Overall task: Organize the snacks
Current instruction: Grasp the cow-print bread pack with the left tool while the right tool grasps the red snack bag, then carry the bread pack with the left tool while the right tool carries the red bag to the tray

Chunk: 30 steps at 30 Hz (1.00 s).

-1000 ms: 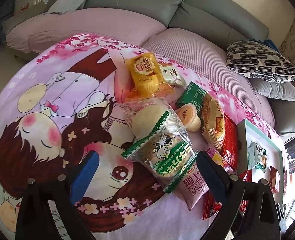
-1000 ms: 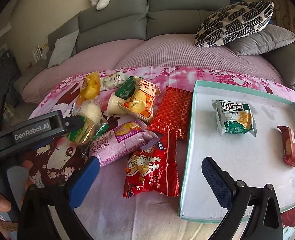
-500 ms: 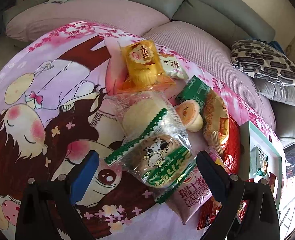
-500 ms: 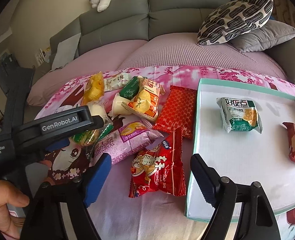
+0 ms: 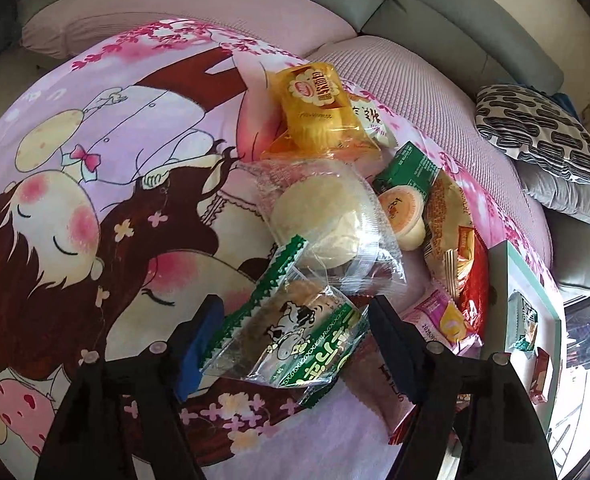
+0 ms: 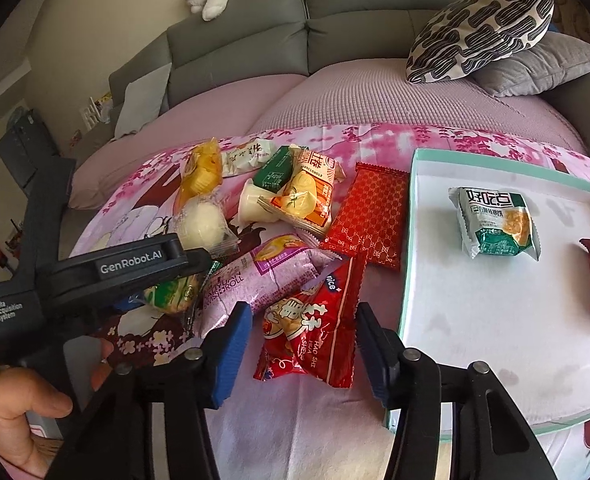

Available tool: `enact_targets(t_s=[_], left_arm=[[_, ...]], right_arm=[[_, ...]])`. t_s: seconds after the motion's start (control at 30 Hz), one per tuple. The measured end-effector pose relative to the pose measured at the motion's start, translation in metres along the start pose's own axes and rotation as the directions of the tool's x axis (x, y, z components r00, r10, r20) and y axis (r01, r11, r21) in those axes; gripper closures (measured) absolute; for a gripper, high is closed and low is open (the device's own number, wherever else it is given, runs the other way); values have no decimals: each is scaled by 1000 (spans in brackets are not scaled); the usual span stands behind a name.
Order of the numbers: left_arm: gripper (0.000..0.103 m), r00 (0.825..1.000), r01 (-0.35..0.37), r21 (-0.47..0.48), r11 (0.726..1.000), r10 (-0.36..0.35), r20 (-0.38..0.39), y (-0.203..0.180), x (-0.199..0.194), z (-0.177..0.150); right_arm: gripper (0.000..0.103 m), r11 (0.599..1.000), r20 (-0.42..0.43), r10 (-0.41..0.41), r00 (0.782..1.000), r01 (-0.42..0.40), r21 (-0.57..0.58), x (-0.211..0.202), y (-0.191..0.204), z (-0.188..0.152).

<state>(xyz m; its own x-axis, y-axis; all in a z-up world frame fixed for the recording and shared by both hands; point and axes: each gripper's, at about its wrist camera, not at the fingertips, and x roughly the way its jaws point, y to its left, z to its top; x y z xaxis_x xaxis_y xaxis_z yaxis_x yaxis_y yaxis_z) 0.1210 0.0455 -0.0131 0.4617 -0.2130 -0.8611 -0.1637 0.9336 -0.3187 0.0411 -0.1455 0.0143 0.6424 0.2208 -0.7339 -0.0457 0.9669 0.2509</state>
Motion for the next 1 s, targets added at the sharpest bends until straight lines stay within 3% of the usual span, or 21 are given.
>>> enact_targets(t_s=[0.2,0.5,0.73,1.0], left_arm=[[27,1000,-11,4,1000,11,-11,1,3,-3],[29,1000,-26,12,1000,26,-8,-2,6,-4],[42,999,-46,3,999,46,0,2,2,-7],[45,999,-39,-2,999,39,8,8,-6,-8]], right_arm=[[48,1000,-43,-4,999,4,-1,14,1,-4],[51,1000,-34,-16,999,16,-1,16,1,-4],[61,1000,-31,-5,999,6,8,16,-2,-4],[66,1000,-17,-23,1000,23,-11,12,1,-4]])
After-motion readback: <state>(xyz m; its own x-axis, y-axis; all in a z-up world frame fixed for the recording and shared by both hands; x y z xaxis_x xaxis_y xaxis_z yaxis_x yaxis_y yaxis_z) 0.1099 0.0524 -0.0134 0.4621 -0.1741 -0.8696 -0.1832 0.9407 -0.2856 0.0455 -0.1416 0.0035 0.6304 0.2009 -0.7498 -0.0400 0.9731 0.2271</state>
